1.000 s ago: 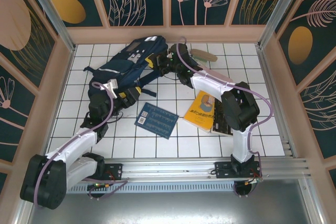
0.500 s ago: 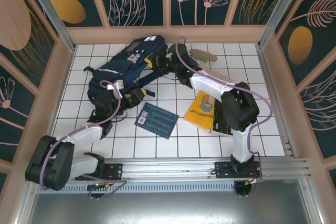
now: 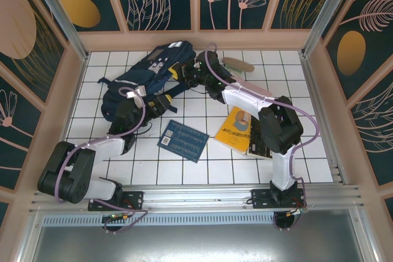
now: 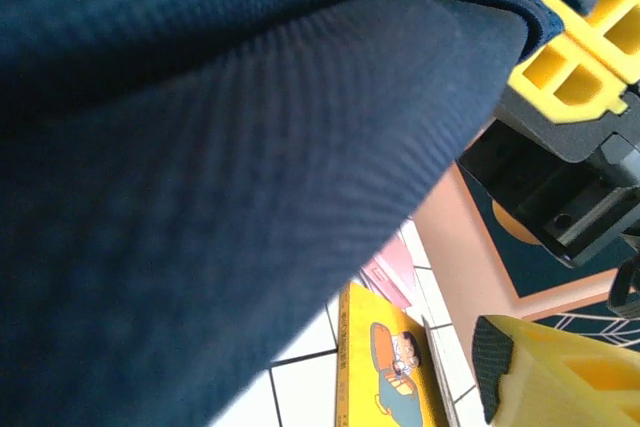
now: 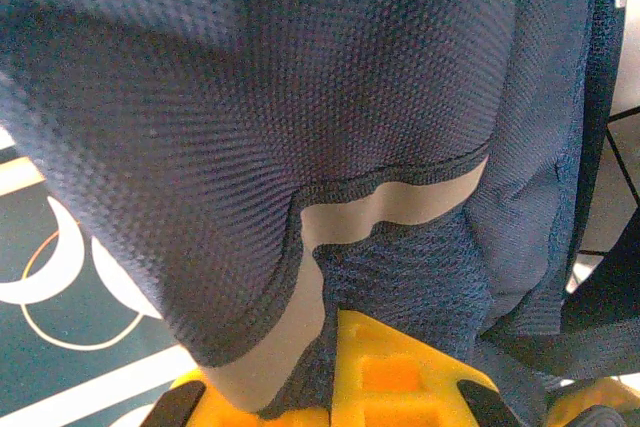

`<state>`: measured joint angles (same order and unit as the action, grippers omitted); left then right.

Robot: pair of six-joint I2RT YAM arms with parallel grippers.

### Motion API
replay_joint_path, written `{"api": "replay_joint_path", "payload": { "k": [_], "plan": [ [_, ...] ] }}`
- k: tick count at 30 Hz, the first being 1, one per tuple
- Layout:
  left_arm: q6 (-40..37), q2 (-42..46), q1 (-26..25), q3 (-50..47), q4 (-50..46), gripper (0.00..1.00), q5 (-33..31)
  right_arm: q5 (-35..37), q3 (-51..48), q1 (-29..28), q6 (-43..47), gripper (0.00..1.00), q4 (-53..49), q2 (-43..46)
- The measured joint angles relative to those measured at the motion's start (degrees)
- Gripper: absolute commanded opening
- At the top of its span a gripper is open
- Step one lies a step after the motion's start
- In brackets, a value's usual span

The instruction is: Pack books, pencil case, and school supplies into a backpack

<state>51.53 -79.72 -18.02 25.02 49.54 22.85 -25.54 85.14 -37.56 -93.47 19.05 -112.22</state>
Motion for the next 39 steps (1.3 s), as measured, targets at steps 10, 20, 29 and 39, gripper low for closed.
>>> {"api": "replay_joint_path", "payload": {
  "k": [10,20,29,39],
  "plan": [
    [-1.2,0.3,0.0,0.4,0.0,0.42,-2.3,0.0,0.0,-0.2,-0.1,0.00,0.0,0.4],
    [-3.7,5.4,0.0,-1.0,-3.0,0.13,-4.0,-0.1,-1.4,-0.4,0.2,0.00,0.7,1.4],
    [-5.0,8.3,-0.1,-2.3,-6.3,0.00,-3.9,-0.7,-2.0,0.0,5.1,0.00,-1.7,1.4],
    [-7.4,13.3,-0.2,-3.0,-16.1,0.00,-4.0,-2.3,-2.4,0.9,13.5,0.00,-7.9,1.4]
  ]
}}
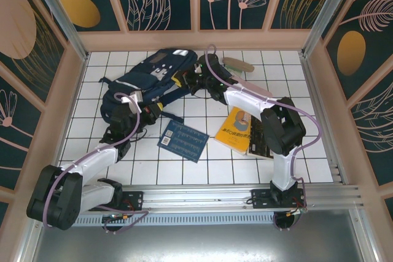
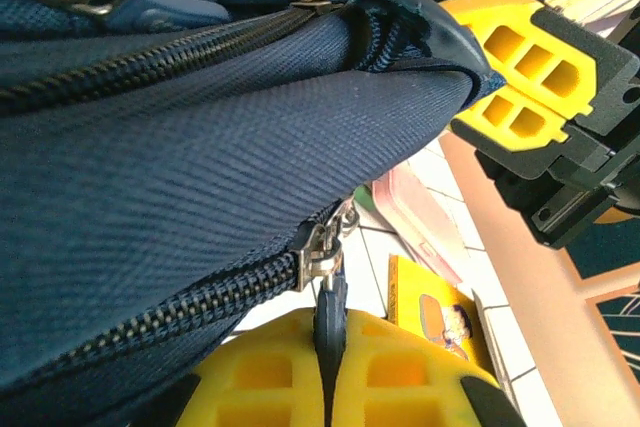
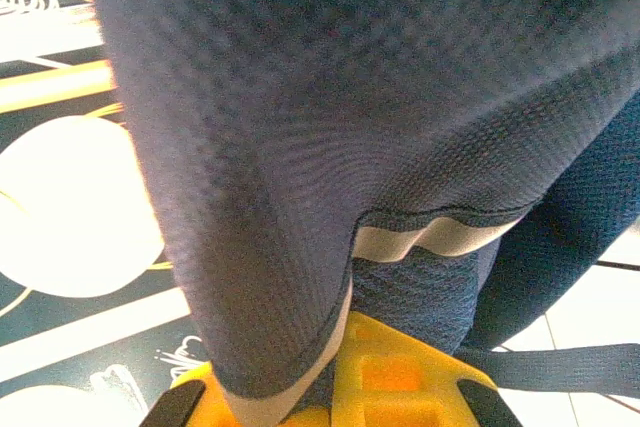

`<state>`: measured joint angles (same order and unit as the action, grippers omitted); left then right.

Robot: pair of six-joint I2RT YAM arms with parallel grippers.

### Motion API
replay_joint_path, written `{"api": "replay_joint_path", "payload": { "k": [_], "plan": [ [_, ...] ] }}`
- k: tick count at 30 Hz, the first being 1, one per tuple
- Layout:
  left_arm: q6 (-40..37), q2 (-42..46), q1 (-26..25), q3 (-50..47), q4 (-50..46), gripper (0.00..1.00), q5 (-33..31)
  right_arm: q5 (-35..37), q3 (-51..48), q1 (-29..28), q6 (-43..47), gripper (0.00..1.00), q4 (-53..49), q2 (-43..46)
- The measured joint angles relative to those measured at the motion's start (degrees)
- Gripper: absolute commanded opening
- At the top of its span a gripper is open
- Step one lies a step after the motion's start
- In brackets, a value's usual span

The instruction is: Pack books, pencil case, and school supplies into a backpack

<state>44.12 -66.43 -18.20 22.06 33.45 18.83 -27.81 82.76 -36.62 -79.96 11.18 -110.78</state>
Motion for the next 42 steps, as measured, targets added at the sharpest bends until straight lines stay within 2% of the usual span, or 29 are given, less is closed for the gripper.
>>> {"api": "replay_joint_path", "payload": {
  "k": [12,25,26,30,33,35,37,42],
  "plan": [
    [-0.6,2.8,-0.3,-3.0,-4.8,0.00,1.5,-1.7,-1.5,0.8,9.4,0.00,-6.2,0.0],
    [-1.0,2.6,-0.3,-7.1,-6.7,0.00,4.5,-4.4,-7.2,0.6,19.9,0.00,-6.7,-0.4],
    [-1.0,2.3,-0.2,-7.3,-6.7,0.00,4.5,-4.8,-7.6,0.6,20.0,0.06,-6.0,-0.7],
    [-1.0,1.7,-0.2,-8.3,-6.9,0.00,4.4,-7.6,-12.2,0.7,18.1,0.56,0.8,-1.3],
    [-0.3,1.2,-0.1,-9.7,-6.9,0.00,4.1,-10.3,-17.2,0.8,14.2,0.76,8.9,-1.9],
    [0.1,0.6,-0.1,-10.3,-6.7,0.00,4.1,-11.6,-20.4,0.7,11.0,0.84,14.2,-2.1],
    [0.6,0.0,-0.1,-10.7,-6.4,0.00,4.1,-12.5,-22.8,0.7,7.6,0.86,19.0,-2.3],
    [1.7,-0.8,-0.1,-10.8,-4.9,0.00,4.3,-12.8,-23.5,-0.7,1.4,0.86,27.1,-3.9]
  ]
}}
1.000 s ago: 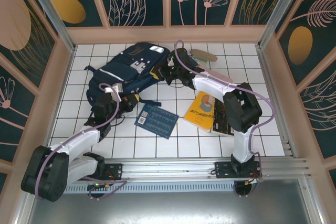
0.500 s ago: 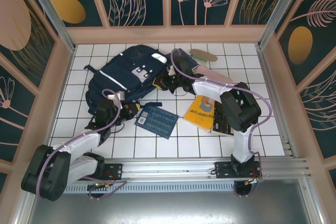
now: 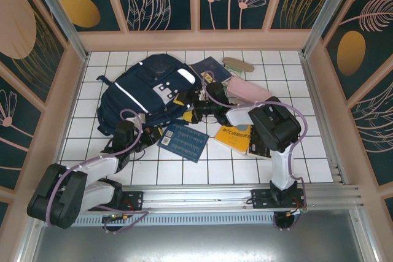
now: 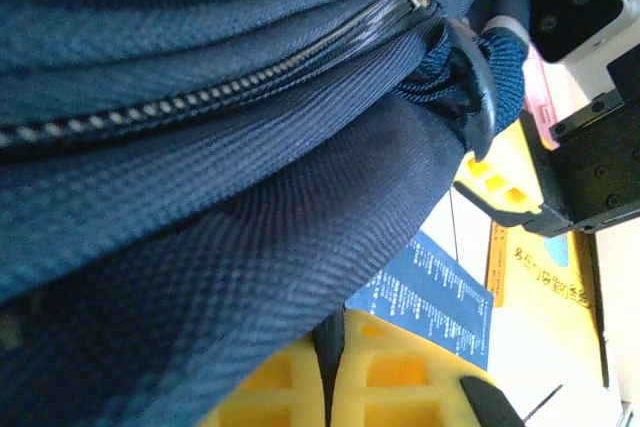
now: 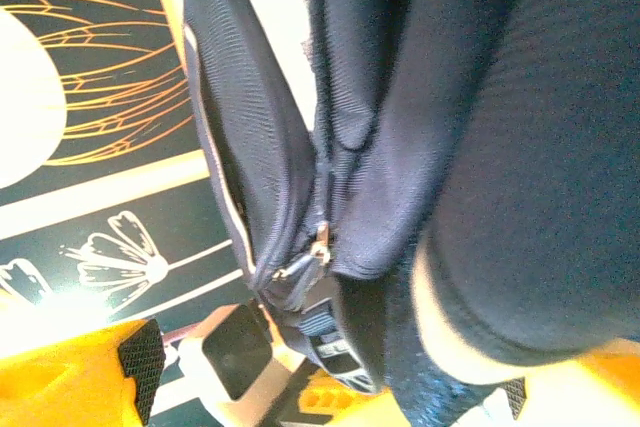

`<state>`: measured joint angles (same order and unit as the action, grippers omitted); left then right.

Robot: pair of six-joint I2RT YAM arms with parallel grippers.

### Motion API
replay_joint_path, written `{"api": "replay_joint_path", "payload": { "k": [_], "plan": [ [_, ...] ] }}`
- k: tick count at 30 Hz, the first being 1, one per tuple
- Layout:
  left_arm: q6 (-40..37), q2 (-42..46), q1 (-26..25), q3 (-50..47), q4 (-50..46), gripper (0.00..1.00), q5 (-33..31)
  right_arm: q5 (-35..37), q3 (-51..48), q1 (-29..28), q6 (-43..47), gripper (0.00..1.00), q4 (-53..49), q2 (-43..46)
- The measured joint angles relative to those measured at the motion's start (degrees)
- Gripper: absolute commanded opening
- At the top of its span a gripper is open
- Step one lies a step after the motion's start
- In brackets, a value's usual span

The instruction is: Pack books, pencil case, and school supplies into a backpack

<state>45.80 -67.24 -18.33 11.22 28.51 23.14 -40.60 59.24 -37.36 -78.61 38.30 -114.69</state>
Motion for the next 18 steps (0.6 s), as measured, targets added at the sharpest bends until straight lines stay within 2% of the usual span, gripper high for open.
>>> {"api": "replay_joint_path", "payload": {
  "k": [10,12,18],
  "plan": [
    [2.8,0.0,0.4,-0.1,1.5,0.00,-0.1,1.0,3.3,-3.3,-4.5,0.74,4.4,-6.9],
    [3.2,0.0,0.5,-0.1,1.6,0.00,0.0,1.4,3.7,-3.4,-4.5,0.74,4.4,-7.2],
    [3.8,1.0,0.6,-0.1,1.4,0.00,0.0,2.3,1.7,-3.3,-3.5,0.85,2.3,-5.6]
  ]
}}
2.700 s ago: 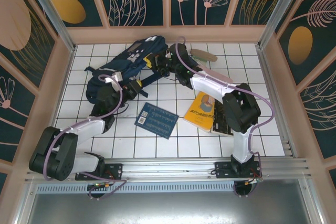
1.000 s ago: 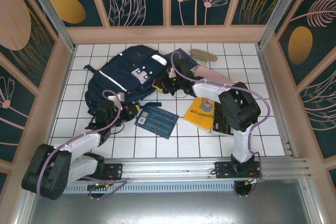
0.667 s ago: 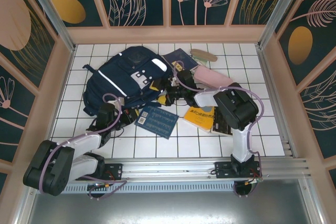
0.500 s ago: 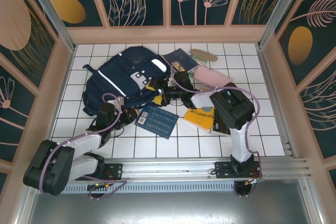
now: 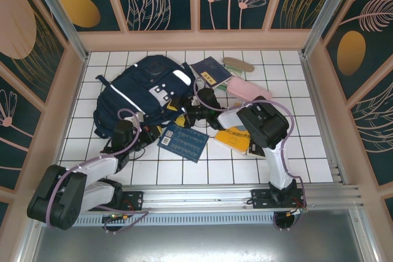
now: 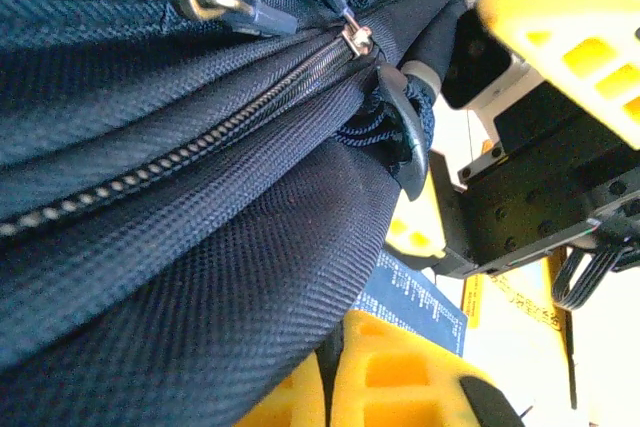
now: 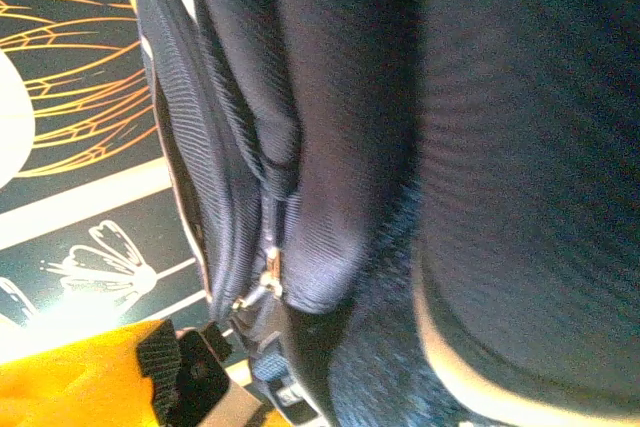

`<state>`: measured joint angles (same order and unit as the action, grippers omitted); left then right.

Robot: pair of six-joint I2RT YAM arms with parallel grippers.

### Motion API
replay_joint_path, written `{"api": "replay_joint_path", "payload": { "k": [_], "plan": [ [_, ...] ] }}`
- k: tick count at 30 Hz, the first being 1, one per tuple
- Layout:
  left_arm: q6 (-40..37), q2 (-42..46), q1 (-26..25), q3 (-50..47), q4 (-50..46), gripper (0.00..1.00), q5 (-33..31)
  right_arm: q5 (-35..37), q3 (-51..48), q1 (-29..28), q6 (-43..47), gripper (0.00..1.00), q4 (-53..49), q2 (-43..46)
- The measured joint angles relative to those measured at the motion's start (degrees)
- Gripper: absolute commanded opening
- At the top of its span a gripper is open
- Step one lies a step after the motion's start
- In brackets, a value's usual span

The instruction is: Pack books, pencil case, and school supplies into a backpack

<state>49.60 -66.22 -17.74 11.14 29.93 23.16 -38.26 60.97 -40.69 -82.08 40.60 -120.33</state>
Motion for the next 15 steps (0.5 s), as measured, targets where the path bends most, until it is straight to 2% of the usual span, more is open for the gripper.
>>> {"api": "replay_joint_path", "payload": {
  "k": [4,7,13,14,15],
  "plan": [
    [0.0,2.5,0.0,0.2,-0.7,0.00,0.4,0.7,-4.0,0.1,1.0,0.88,-2.2,3.7],
    [0.1,3.9,-0.1,1.2,-1.5,0.00,0.7,0.6,-5.0,0.1,1.0,0.86,-2.9,4.7],
    [0.2,4.3,-0.1,1.8,-1.9,0.00,1.9,0.0,-1.7,-0.6,-1.0,0.71,-3.1,3.3],
    [0.3,4.3,0.0,1.7,-1.9,0.01,1.9,0.0,-0.2,-0.9,-1.4,0.66,-3.1,2.6],
    [0.3,4.3,0.0,1.6,-1.9,0.01,1.9,0.1,1.2,-1.2,-2.0,0.56,-3.1,2.0]
  ]
}}
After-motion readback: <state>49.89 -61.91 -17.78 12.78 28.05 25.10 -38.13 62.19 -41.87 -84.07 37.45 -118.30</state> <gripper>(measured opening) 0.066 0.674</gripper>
